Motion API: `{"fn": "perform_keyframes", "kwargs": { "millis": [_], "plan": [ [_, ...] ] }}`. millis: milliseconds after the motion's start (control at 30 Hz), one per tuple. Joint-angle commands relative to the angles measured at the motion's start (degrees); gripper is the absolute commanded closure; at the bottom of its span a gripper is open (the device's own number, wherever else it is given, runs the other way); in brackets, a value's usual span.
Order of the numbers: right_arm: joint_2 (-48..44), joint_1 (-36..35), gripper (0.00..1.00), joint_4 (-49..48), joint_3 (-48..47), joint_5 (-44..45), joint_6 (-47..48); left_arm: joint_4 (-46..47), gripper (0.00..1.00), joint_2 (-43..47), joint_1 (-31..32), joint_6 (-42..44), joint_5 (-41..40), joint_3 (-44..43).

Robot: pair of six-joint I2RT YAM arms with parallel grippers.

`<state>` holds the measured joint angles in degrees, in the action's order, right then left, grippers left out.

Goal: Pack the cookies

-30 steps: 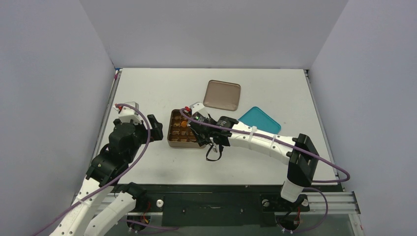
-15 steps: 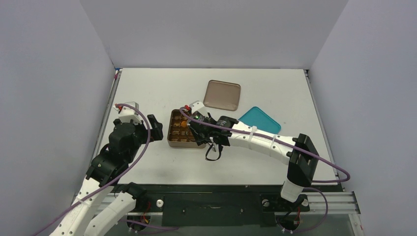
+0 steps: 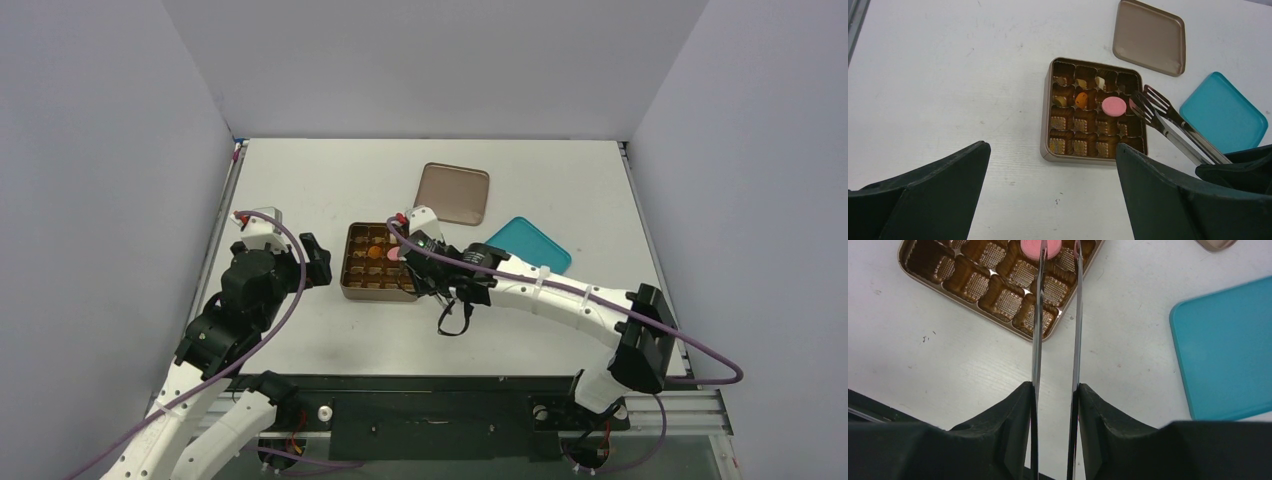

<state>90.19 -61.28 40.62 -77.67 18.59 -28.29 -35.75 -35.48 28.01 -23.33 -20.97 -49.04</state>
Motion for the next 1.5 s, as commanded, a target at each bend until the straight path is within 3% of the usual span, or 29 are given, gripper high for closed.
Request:
{"fn": "perform_keyframes", "kwargs": {
  "millis": [0, 567, 1467],
  "plan": [
    [-3.62, -1.08, 0.68, -1.46, 2.08, 1.80, -2.09, 2.66, 0.03, 0.07, -0.24, 0.30, -0.49, -0.42],
    [-3.21, -3.89, 0.82, -3.11, 6.53, 0.94, -5.31, 2.59, 0.03, 0.16, -0.24, 0.31, -0.55, -0.45],
    [1.79, -0.77, 0.82, -3.79, -1.02, 2.59, -3.69, 2.62, 0.03, 0.15, -0.24, 0.31, -0.08, -0.44]
  ]
}}
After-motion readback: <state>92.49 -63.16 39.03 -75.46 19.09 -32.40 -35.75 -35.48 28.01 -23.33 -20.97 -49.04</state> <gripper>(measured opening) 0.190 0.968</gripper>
